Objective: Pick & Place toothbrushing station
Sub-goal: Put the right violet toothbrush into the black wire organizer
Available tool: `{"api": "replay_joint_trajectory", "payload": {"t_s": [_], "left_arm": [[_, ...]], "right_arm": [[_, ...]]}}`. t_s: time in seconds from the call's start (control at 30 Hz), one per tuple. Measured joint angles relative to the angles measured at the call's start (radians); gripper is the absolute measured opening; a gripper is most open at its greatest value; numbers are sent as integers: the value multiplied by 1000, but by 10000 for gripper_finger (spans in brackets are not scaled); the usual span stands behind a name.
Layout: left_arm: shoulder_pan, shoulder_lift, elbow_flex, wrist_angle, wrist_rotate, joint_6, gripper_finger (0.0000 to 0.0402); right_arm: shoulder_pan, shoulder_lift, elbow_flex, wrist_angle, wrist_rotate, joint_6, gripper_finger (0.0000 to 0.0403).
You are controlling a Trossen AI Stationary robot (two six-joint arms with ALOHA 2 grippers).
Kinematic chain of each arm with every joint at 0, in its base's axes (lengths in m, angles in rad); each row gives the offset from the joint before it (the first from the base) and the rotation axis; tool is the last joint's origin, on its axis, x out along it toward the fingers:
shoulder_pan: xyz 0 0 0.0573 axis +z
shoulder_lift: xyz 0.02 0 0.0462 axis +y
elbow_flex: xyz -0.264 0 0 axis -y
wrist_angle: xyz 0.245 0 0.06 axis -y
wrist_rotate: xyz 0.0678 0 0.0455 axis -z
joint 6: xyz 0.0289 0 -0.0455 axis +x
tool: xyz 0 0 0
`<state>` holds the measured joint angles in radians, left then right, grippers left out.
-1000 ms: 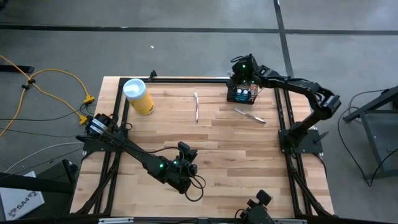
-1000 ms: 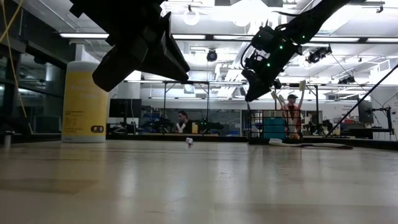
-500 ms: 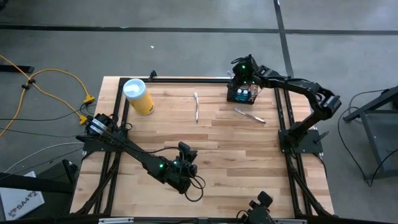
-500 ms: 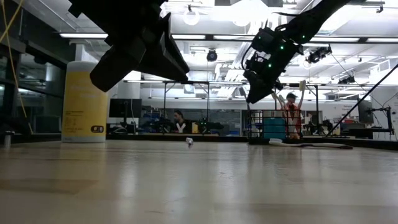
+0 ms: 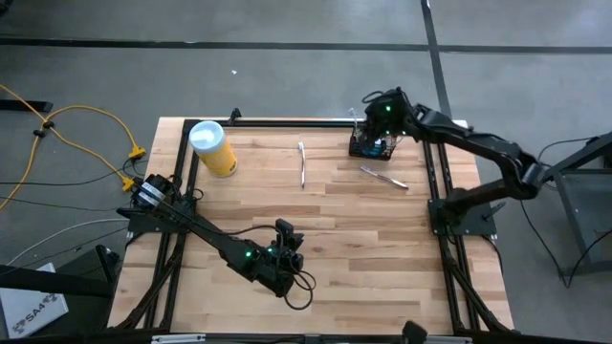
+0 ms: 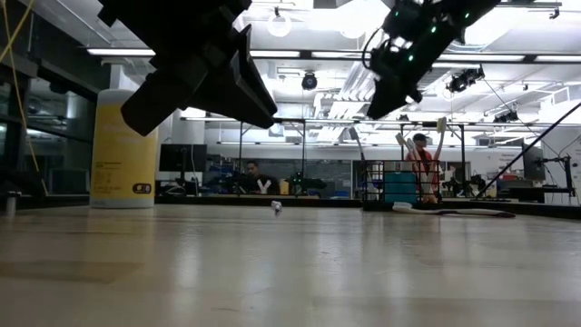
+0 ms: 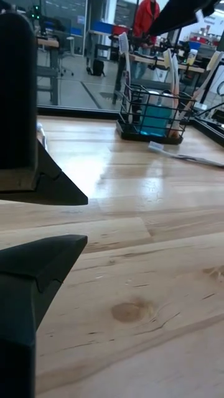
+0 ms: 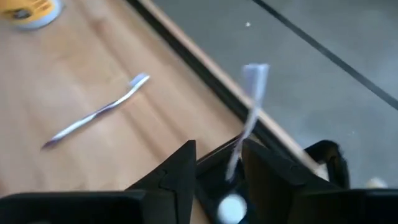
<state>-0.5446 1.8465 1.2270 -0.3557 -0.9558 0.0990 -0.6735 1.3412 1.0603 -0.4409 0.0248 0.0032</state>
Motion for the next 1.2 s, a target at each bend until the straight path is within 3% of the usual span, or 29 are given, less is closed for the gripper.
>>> {"api": "replay_joint_trajectory", "payload": {"t_s": [0.1, 0.33, 0.63, 1.2], "left_arm": [[0, 0, 0, 1, 0, -1, 81], [0, 0, 0, 2, 0, -1, 81], [0, 0, 0, 4, 19, 5, 81], [0, 0, 0, 5, 44, 5, 81]], "right_arm": [[62, -35, 0, -74, 10, 0, 117], [230, -50, 0, -251, 166, 50, 112], [311, -43, -1, -439, 178, 219, 112], [313, -43, -250, -345, 229, 244, 112]]}}
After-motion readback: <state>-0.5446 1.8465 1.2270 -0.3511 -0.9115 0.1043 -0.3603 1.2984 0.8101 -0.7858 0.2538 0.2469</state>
